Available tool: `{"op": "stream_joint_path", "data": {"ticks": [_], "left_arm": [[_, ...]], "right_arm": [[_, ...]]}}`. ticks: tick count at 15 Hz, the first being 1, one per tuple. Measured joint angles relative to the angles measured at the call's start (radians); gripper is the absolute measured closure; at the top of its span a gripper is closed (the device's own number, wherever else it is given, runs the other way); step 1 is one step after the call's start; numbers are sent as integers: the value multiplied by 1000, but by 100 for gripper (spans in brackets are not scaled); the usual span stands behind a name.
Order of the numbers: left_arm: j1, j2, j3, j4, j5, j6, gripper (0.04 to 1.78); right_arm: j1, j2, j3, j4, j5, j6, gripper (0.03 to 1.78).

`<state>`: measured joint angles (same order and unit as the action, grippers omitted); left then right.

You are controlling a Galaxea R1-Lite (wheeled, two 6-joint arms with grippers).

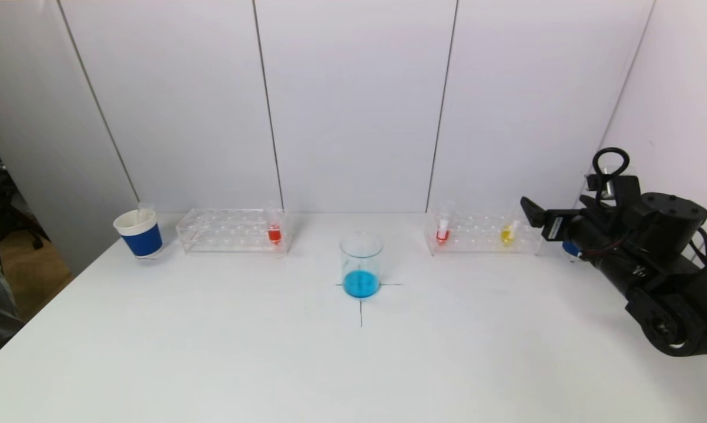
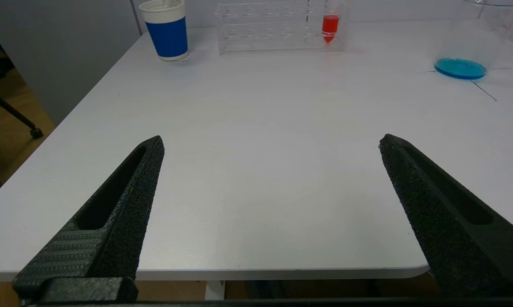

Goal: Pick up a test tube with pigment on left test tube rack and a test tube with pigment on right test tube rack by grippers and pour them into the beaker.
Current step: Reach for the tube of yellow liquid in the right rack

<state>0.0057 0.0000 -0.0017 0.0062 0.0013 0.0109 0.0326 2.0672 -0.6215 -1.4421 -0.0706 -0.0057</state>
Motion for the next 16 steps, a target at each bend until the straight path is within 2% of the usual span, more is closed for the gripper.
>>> {"op": "stream_joint_path", "data": {"ticks": [7,16], "left_arm": [[0,0,0,0,0,0,6],[0,0,0,0,0,0,6]], "right_arm": [[2,134,-40,-32,-1,6,4],[2,191,-89,-33,-1,16,4]]}}
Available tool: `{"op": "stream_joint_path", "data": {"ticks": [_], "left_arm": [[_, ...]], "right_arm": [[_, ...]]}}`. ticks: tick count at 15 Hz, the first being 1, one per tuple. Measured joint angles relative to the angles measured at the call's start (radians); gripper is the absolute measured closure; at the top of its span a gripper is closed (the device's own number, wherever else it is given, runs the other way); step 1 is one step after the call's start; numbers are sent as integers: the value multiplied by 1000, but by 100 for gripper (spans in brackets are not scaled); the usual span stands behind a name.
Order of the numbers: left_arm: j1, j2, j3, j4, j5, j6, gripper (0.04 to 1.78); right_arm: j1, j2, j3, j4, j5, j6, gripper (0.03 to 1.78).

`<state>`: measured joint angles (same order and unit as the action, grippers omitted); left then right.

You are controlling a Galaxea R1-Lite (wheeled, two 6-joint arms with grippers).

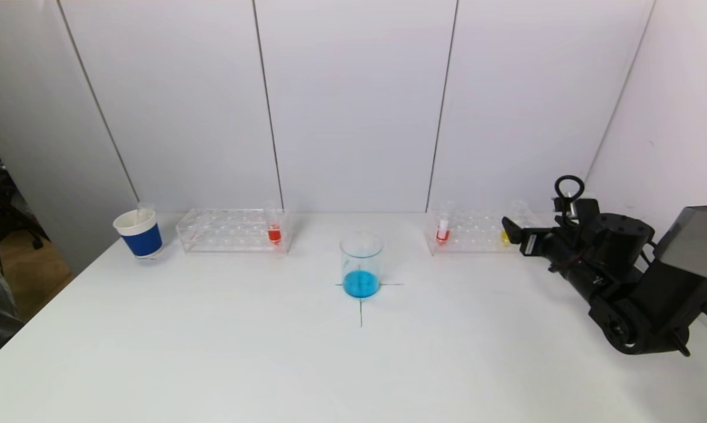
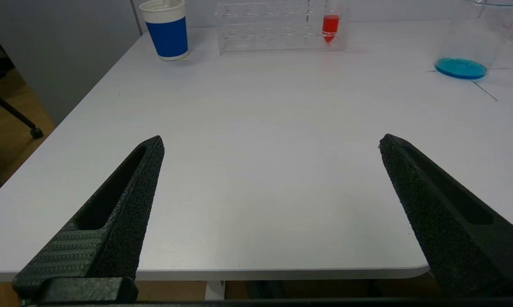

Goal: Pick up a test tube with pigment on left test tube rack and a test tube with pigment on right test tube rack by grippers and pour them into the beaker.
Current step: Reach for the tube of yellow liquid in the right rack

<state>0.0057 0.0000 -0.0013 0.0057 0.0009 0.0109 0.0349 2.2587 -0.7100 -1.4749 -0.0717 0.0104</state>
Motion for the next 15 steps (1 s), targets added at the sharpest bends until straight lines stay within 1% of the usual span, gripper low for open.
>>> {"op": "stream_joint_path", "data": {"ticks": [9,15], "left_arm": [[0,0,0,0,0,0,6],[0,0,0,0,0,0,6]], "right_arm": [[0,24,-29,1,0,10,4],[0,65,-100,3,0,9,4]]}}
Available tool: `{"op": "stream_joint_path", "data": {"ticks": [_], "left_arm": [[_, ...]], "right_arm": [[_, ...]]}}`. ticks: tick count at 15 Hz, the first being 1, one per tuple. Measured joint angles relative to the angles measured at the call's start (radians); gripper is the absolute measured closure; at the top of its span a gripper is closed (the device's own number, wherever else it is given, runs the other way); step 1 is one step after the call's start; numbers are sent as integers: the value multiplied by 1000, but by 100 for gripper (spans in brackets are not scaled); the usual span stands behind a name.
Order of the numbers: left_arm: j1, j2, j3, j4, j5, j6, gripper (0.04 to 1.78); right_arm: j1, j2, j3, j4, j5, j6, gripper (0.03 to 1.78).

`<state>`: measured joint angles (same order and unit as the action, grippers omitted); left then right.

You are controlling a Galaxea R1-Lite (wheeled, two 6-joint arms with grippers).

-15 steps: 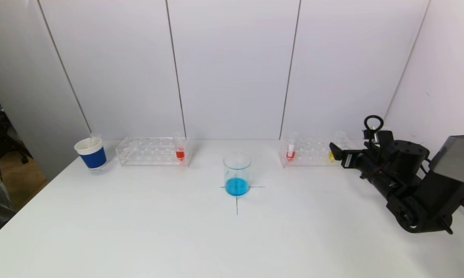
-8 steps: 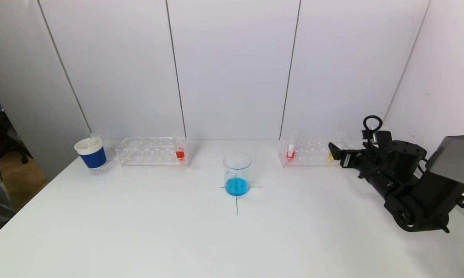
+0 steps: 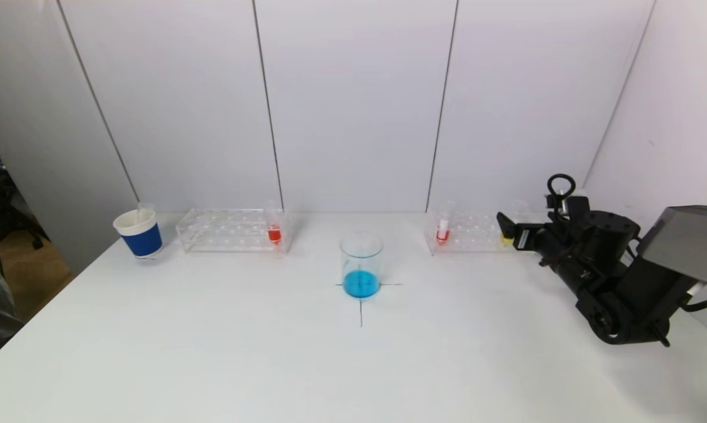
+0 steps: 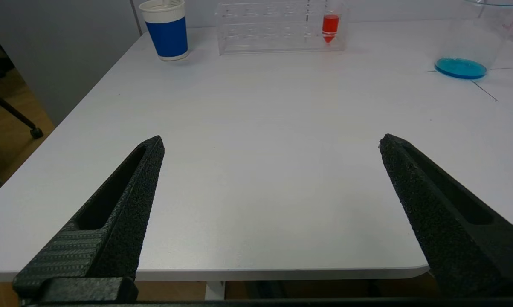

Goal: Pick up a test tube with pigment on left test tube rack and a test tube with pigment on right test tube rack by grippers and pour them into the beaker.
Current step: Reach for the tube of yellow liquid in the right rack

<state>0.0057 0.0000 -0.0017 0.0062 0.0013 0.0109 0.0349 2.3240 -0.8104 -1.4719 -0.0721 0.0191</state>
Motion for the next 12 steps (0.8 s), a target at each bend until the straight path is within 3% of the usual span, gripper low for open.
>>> {"op": "stream_joint_path", "data": {"ticks": [12], "left_arm": [[0,0,0,0,0,0,6]], "right_arm": [[7,81,-135,12,-16,-2,4]]}}
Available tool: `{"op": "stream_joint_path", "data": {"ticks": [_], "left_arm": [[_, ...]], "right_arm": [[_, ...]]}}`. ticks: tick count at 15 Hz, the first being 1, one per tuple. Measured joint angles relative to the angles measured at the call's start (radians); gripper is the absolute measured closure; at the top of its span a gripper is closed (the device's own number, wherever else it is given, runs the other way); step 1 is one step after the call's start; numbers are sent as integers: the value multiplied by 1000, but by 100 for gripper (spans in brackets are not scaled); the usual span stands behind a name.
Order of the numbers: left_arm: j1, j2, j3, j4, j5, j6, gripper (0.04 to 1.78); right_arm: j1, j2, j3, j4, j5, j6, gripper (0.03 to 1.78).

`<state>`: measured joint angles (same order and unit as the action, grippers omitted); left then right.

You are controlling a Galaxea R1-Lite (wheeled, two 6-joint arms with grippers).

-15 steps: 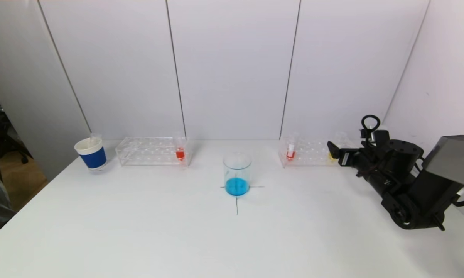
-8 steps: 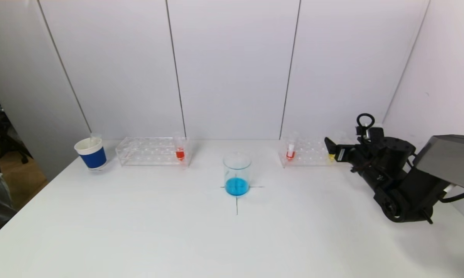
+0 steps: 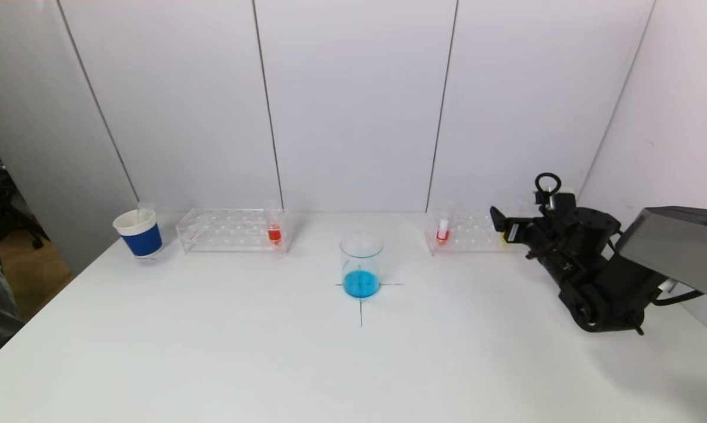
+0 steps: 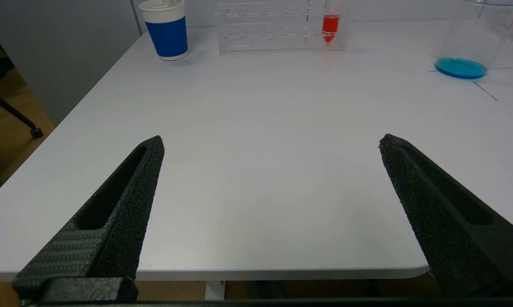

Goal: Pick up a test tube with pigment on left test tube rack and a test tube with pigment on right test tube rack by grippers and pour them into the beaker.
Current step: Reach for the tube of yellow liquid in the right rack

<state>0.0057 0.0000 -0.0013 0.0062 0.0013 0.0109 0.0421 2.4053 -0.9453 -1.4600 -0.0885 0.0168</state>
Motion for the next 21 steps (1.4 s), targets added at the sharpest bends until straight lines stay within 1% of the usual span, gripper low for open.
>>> {"op": "stream_joint_path", "data": {"ticks": [11,21], "left_arm": [[0,0,0,0,0,0,6],[0,0,0,0,0,0,6]], "right_arm": [[-4,29,-57,26,-2,-1,4],[-8,30,-64,31,-2,-1,4]]}}
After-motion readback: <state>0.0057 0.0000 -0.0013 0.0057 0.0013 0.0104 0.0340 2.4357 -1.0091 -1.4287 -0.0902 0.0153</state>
